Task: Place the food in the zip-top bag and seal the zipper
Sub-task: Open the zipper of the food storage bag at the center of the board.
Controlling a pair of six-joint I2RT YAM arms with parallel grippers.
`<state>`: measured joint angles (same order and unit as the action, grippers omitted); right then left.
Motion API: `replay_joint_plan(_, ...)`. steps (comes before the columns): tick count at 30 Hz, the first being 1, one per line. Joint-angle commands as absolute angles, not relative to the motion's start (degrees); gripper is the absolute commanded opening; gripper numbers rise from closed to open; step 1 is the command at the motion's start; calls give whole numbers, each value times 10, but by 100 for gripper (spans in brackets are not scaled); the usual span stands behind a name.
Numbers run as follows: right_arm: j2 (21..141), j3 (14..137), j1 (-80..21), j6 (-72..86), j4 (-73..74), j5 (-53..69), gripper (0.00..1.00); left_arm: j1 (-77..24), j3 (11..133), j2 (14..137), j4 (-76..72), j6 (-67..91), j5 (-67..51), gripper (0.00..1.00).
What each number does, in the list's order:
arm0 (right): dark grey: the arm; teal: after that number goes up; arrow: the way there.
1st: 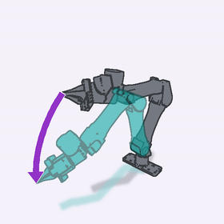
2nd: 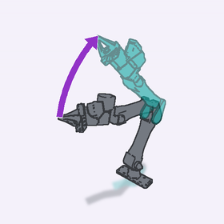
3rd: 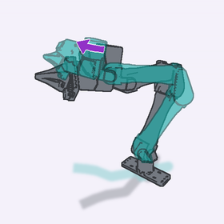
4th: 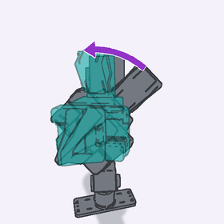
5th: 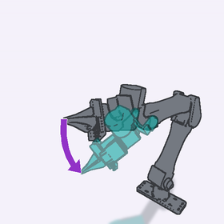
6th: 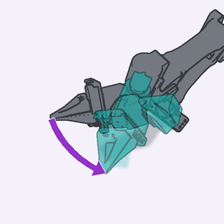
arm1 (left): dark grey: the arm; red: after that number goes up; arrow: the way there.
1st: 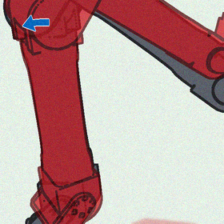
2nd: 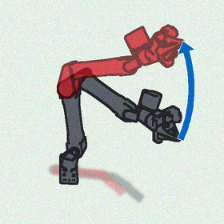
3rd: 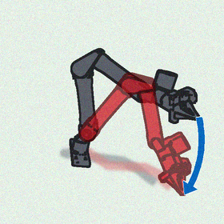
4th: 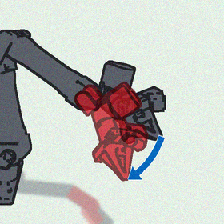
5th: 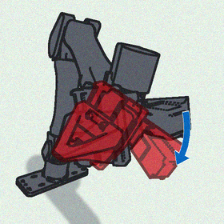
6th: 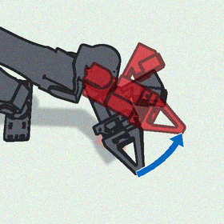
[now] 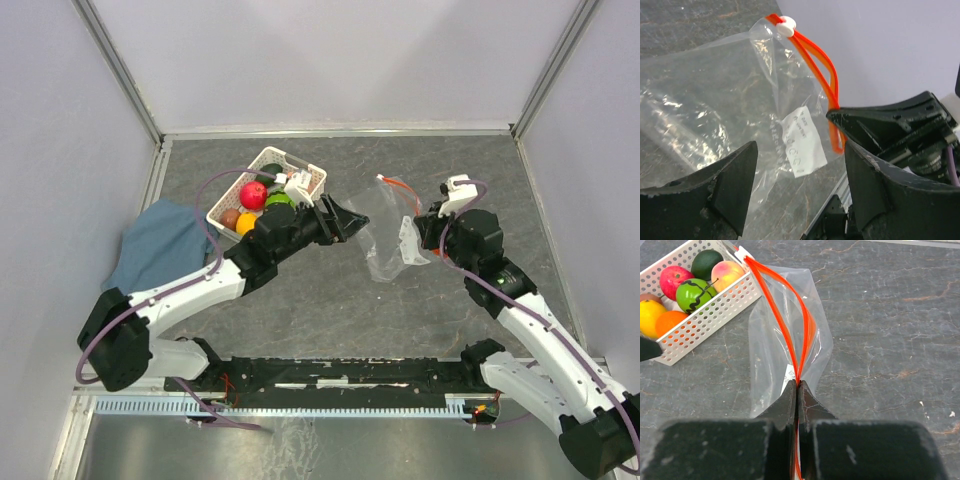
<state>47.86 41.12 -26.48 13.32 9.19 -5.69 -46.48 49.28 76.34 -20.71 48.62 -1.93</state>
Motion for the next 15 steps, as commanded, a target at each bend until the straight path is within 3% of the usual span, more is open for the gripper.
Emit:
replay_joint_plan(1, 479, 407, -301, 134, 30, -116, 2, -472, 539, 798, -272, 518, 3, 75)
replay_joint_plan(15, 511, 408, -417, 84, 6, -224, 2, -472, 594, 880, -279, 543, 16, 69)
